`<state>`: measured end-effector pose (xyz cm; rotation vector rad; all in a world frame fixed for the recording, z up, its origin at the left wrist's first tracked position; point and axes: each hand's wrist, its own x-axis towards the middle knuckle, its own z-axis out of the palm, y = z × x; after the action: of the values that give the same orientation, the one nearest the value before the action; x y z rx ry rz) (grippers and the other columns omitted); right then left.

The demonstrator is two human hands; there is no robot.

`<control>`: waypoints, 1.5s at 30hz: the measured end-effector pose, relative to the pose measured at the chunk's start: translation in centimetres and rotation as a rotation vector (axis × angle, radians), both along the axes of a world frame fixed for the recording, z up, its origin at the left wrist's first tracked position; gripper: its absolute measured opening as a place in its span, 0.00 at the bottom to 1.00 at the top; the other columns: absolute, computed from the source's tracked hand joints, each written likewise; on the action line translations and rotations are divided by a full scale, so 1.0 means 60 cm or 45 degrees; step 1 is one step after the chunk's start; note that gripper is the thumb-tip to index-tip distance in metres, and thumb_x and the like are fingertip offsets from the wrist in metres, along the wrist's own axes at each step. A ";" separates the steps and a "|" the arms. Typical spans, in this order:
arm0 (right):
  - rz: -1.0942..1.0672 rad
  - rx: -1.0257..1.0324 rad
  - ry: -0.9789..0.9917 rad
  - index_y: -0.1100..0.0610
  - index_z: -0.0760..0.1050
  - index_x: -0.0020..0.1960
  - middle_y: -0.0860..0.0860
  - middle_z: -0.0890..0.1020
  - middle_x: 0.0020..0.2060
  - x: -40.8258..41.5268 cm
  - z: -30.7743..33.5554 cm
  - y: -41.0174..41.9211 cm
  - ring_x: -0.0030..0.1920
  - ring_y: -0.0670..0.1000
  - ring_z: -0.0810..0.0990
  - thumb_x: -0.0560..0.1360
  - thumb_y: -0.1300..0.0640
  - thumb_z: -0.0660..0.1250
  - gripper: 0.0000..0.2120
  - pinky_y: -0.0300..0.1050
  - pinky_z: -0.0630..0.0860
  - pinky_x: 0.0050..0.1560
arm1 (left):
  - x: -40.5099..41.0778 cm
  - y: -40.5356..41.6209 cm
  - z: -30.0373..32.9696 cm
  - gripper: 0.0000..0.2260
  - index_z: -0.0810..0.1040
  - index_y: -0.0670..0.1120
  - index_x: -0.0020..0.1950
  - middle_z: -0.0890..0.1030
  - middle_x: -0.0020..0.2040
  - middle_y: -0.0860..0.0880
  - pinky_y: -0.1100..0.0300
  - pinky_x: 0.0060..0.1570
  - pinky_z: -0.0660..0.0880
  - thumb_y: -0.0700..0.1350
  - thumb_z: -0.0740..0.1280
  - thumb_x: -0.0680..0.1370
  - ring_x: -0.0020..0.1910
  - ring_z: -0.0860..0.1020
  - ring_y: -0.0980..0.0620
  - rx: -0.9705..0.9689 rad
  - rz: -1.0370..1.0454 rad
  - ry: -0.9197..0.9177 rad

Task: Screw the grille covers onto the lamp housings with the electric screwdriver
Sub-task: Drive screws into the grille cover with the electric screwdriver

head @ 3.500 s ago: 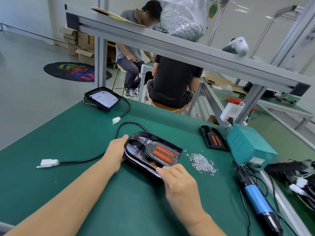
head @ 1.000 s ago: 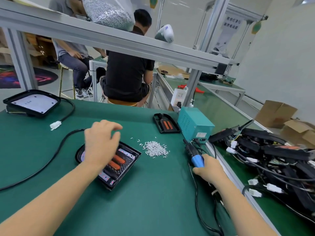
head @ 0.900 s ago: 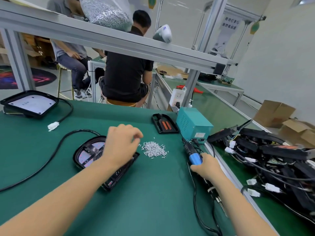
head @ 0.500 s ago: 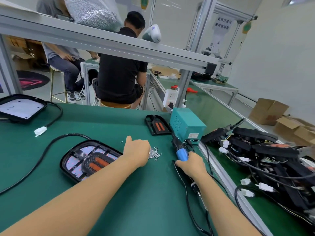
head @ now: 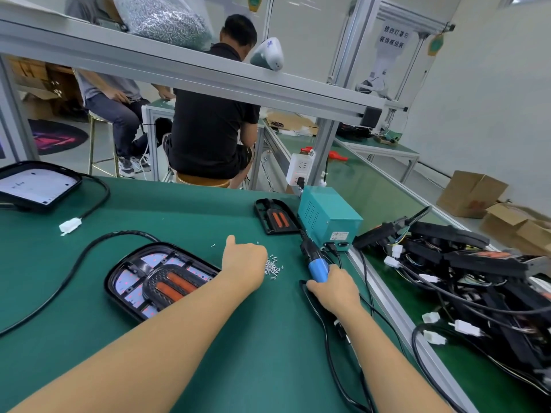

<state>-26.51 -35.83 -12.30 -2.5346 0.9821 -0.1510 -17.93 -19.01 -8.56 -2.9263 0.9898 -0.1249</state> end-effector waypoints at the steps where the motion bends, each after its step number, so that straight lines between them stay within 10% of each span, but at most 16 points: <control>1: 0.002 -0.001 0.001 0.56 0.65 0.51 0.52 0.72 0.47 0.000 0.000 0.000 0.34 0.47 0.69 0.73 0.47 0.68 0.17 0.41 0.61 0.28 | -0.001 -0.001 0.000 0.12 0.59 0.47 0.31 0.64 0.26 0.50 0.52 0.60 0.60 0.30 0.55 0.63 0.26 0.60 0.50 0.012 0.008 0.017; 9: 0.017 -0.010 0.063 0.56 0.64 0.52 0.52 0.71 0.48 0.002 0.004 0.000 0.40 0.51 0.72 0.74 0.46 0.67 0.18 0.41 0.61 0.29 | -0.011 -0.011 -0.001 0.12 0.62 0.47 0.32 0.66 0.29 0.50 0.53 0.62 0.59 0.32 0.59 0.70 0.29 0.63 0.52 0.156 -0.031 0.040; 16: 0.004 0.007 0.080 0.56 0.64 0.53 0.52 0.72 0.49 0.002 0.009 0.003 0.41 0.51 0.72 0.73 0.47 0.67 0.18 0.41 0.61 0.29 | -0.029 -0.019 -0.010 0.15 0.61 0.46 0.31 0.80 0.45 0.47 0.59 0.43 0.63 0.33 0.63 0.71 0.45 0.77 0.46 0.011 -0.088 0.040; 25: 0.026 0.115 0.095 0.58 0.66 0.50 0.52 0.72 0.43 -0.001 0.019 -0.005 0.35 0.49 0.69 0.73 0.50 0.68 0.15 0.42 0.63 0.31 | -0.045 0.036 0.045 0.07 0.78 0.49 0.36 0.78 0.32 0.55 0.65 0.34 0.71 0.37 0.68 0.70 0.36 0.77 0.54 -1.052 -0.034 0.518; 33: -0.166 0.894 -0.362 0.61 0.71 0.48 0.56 0.72 0.37 -0.007 0.076 -0.015 0.34 0.53 0.70 0.70 0.63 0.72 0.12 0.42 0.68 0.34 | -0.019 0.174 0.063 0.08 0.84 0.46 0.37 0.83 0.34 0.50 0.68 0.35 0.74 0.33 0.74 0.68 0.32 0.78 0.58 -1.687 0.082 0.934; 45: -0.003 1.870 -1.408 0.55 0.72 0.48 0.49 0.75 0.27 -0.004 0.212 0.111 0.25 0.46 0.73 0.75 0.66 0.64 0.08 0.37 0.75 0.28 | -0.033 0.234 0.040 0.06 0.84 0.42 0.43 0.84 0.38 0.43 0.68 0.34 0.75 0.32 0.69 0.73 0.31 0.76 0.56 -2.009 0.228 1.160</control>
<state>-26.77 -29.17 0.42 -0.8225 0.3133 -0.5107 -19.92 -4.98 -6.18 -4.6899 0.7686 0.9741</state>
